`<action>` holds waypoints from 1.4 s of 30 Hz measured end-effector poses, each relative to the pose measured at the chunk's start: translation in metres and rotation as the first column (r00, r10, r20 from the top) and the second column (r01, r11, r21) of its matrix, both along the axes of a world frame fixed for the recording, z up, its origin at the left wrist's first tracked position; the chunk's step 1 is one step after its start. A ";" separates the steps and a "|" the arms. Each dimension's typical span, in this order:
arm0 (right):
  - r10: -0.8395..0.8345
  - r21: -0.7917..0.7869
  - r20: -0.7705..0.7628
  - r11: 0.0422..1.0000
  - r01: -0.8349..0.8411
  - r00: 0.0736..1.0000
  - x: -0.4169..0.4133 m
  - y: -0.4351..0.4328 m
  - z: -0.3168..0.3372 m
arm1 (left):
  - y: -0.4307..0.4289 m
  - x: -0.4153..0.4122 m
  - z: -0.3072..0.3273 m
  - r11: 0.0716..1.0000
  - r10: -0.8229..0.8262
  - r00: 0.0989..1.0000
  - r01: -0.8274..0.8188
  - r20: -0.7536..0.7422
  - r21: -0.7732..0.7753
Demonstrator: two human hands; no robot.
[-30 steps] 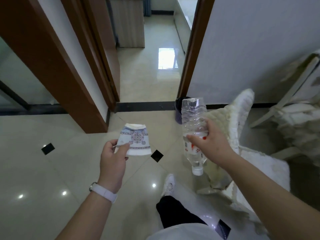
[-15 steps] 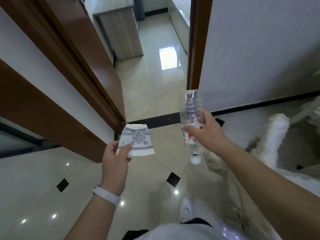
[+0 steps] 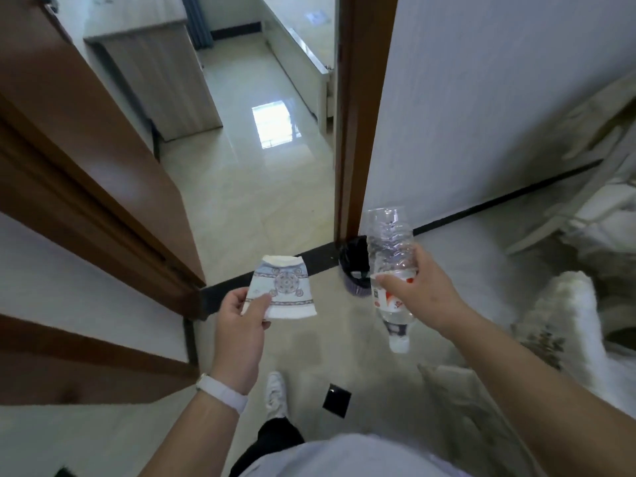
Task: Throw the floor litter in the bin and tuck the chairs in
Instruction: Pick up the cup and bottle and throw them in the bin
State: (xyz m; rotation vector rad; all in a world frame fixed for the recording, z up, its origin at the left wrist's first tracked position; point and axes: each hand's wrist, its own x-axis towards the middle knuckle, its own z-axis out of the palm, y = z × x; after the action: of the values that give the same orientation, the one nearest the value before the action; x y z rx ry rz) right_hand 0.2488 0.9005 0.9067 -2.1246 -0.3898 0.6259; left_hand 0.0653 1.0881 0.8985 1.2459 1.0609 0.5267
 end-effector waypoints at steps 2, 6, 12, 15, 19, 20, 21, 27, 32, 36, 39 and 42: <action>-0.086 -0.010 0.022 0.996 0.086 0.996 0.008 0.021 0.004 | 0.033 0.020 -0.006 0.997 -0.069 0.998 0.069 0.006 -0.030; -0.190 -0.071 0.084 0.978 0.196 0.978 0.019 0.059 0.014 | 0.101 0.064 -0.014 0.975 -0.205 0.978 0.206 0.025 -0.086; -0.375 -0.110 0.104 0.916 0.385 0.921 0.033 0.086 0.010 | 0.159 0.135 -0.025 0.917 -0.378 0.925 0.379 0.033 -0.124; -0.476 -0.104 0.078 0.870 0.482 0.876 0.040 0.089 0.002 | 0.168 0.170 -0.029 0.868 -0.477 0.879 0.475 0.025 -0.142; -0.570 -0.094 0.034 0.816 0.571 0.821 0.068 0.091 -0.021 | 0.171 0.225 -0.040 0.809 -0.580 0.814 0.571 -0.029 -0.137; -0.582 -0.096 0.019 0.808 0.581 0.813 0.077 0.090 -0.030 | 0.170 0.239 -0.042 0.797 -0.599 0.799 0.590 -0.046 -0.128; -0.595 -0.092 0.002 0.800 0.592 0.804 0.089 0.090 -0.039 | 0.169 0.253 -0.044 0.786 -0.615 0.786 0.607 -0.062 -0.118; -0.669 -0.043 -0.151 0.740 0.672 0.728 0.154 0.099 -0.088 | 0.179 0.326 -0.048 0.713 -0.694 0.688 0.699 -0.210 -0.066; -0.687 -0.031 -0.185 0.719 0.694 0.703 0.199 0.099 -0.102 | 0.178 0.385 -0.062 0.649 -0.736 0.614 0.760 -0.284 -0.039; -0.710 -0.044 -0.235 0.690 0.722 0.664 0.219 0.093 -0.123 | 0.157 0.422 -0.090 0.562 -0.794 0.507 0.822 -0.335 -0.089; -0.753 -0.073 -0.271 0.638 0.767 0.600 0.231 0.094 -0.145 | 0.145 0.453 -0.122 0.508 -0.823 0.425 0.847 -0.377 -0.155; -0.792 -0.091 -0.309 0.575 0.813 0.526 0.243 0.101 -0.173 | 0.137 0.485 -0.163 0.470 -0.834 0.354 0.858 -0.423 -0.207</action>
State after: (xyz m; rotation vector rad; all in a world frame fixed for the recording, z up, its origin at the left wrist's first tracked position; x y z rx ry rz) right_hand 0.4916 1.0012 0.7335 -1.8069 0.7506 0.3613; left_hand 0.5503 1.2246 0.7356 1.8256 0.6066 -0.6340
